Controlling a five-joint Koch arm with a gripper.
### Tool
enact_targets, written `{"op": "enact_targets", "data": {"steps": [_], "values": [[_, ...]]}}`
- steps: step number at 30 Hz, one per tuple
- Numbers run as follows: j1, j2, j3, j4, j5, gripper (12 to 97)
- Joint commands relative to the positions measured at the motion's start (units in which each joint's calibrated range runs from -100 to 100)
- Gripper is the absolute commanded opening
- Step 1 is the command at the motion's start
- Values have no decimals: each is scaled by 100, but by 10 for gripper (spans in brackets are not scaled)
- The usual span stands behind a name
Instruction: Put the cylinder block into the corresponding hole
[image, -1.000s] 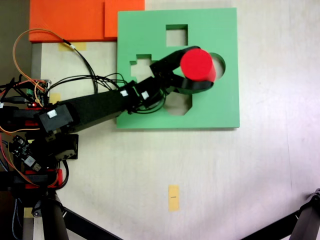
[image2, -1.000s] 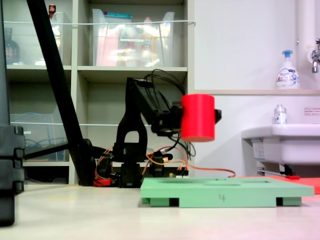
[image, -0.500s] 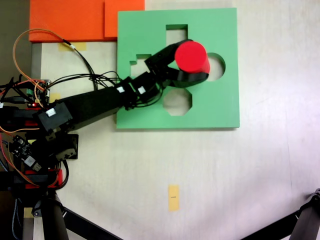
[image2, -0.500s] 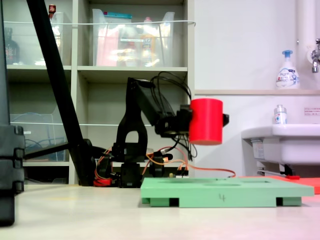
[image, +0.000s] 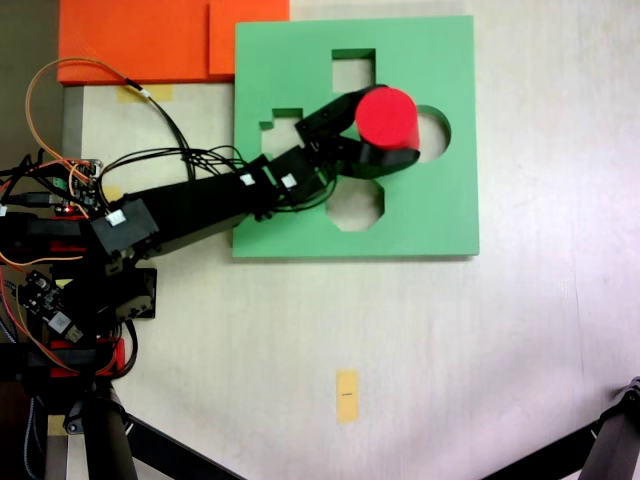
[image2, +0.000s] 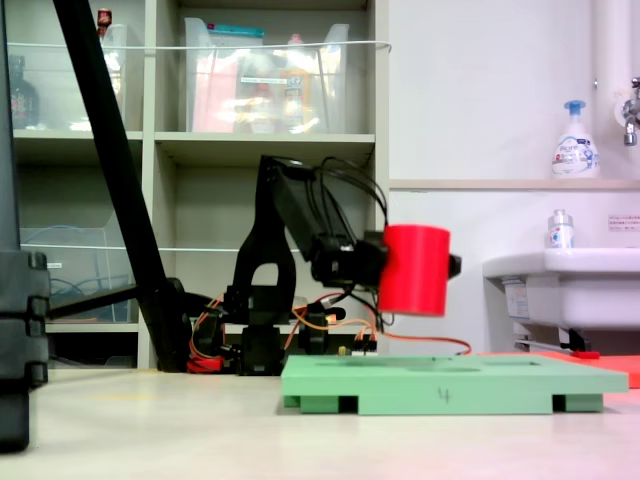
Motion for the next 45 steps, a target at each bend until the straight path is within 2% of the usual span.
{"op": "enact_targets", "data": {"steps": [1, 31, 45], "values": [[24, -30, 373, 307, -78, 352], [303, 1381, 722, 712, -78, 366], [-54, 1339, 772, 702, -63, 366]]}}
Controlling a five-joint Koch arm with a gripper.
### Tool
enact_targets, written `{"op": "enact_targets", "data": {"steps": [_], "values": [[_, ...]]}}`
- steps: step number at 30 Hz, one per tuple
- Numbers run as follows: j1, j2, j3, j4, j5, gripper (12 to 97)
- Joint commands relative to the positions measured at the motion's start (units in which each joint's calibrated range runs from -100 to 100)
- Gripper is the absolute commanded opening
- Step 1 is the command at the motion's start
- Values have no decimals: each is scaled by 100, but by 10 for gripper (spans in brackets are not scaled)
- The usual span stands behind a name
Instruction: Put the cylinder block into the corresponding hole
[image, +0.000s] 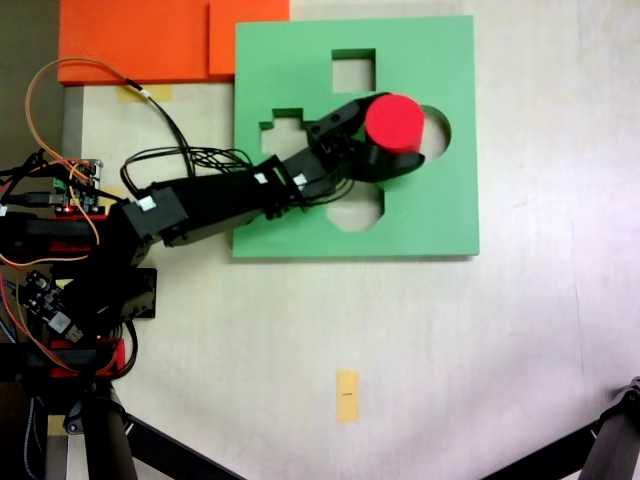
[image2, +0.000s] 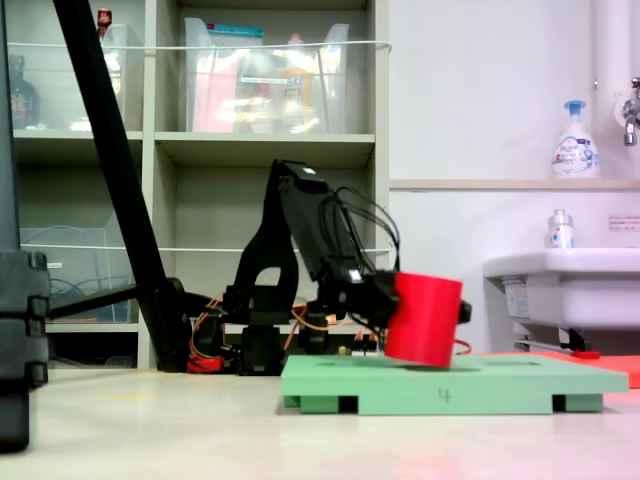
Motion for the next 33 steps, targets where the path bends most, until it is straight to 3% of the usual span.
{"op": "enact_targets", "data": {"steps": [1, 33], "values": [[-59, -139, 478, 653, -59, 366], [-269, 1049, 1684, 451, 15, 364]]}}
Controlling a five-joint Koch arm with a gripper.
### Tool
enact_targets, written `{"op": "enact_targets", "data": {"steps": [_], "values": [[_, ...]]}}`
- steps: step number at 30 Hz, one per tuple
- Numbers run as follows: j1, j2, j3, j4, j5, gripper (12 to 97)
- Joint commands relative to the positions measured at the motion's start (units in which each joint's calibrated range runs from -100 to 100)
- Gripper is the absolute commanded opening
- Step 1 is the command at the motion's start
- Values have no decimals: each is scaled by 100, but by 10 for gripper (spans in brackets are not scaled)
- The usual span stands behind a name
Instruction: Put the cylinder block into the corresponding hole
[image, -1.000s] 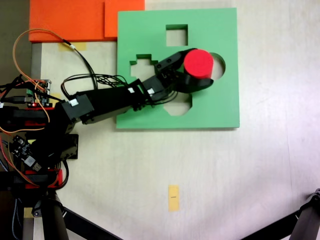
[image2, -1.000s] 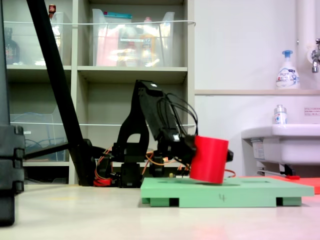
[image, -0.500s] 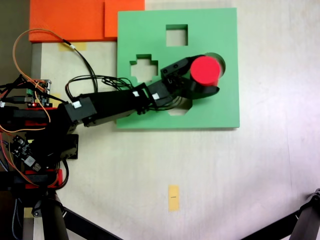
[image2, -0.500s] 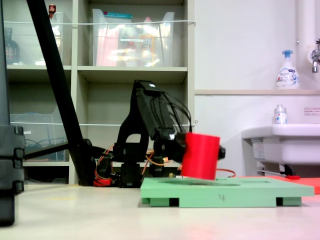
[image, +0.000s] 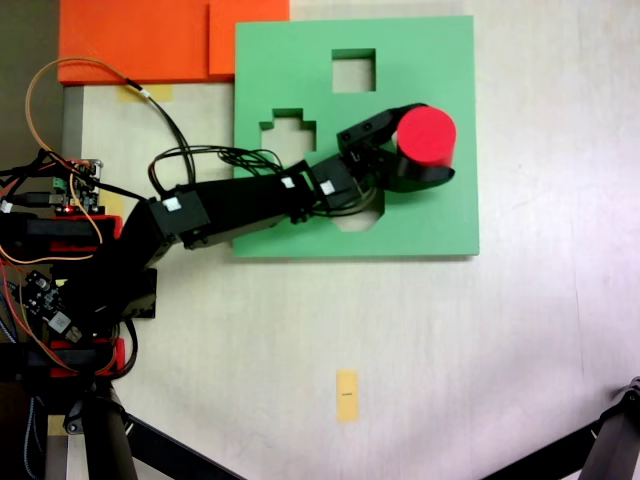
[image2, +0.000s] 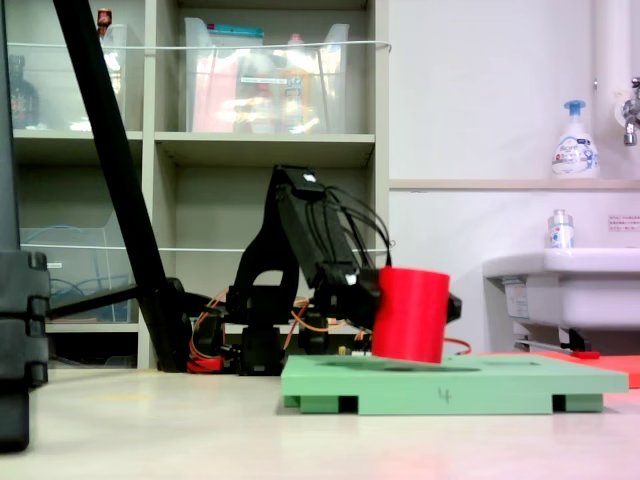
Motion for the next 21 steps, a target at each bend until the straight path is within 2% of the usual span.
{"op": "enact_targets", "data": {"steps": [1, 21], "values": [[0, -17, 509, 451, 15, 364], [234, 304, 549, 547, 15, 366]]}}
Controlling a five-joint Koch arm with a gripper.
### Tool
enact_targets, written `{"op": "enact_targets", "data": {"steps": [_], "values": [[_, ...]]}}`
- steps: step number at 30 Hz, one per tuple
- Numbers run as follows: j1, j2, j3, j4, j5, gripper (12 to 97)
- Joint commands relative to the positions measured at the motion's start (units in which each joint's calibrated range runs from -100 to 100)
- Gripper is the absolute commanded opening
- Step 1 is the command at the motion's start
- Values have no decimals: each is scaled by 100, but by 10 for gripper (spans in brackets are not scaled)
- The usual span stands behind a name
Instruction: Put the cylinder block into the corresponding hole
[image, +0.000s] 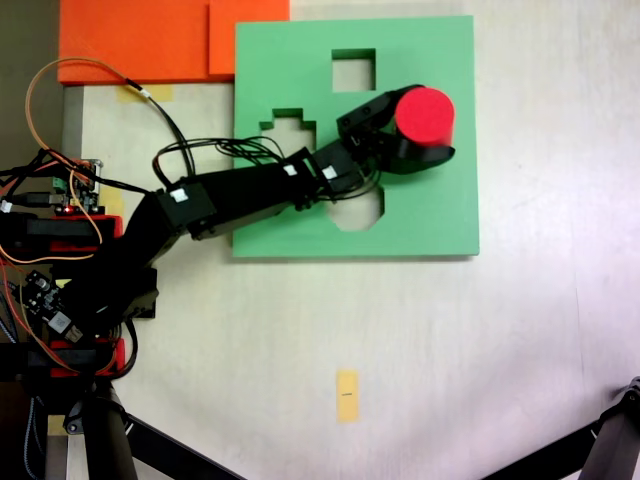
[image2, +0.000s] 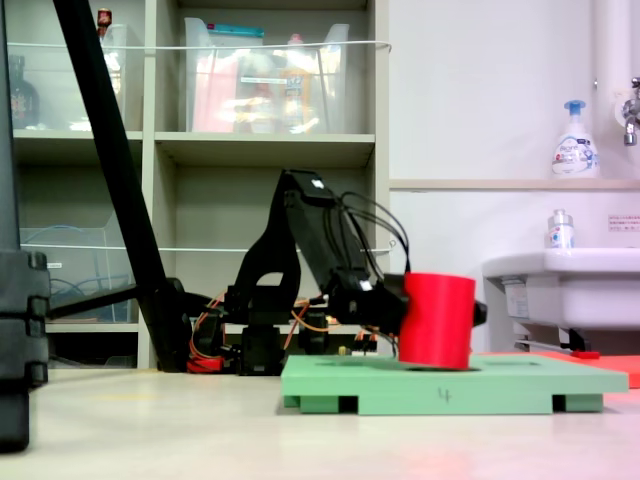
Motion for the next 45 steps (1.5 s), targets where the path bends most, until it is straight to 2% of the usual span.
{"op": "enact_targets", "data": {"steps": [1, 17, 45], "values": [[59, -161, 108, 547, 10, 366], [54, -371, -680, 1048, 10, 366], [-112, 439, 187, 875, 44, 364]]}}
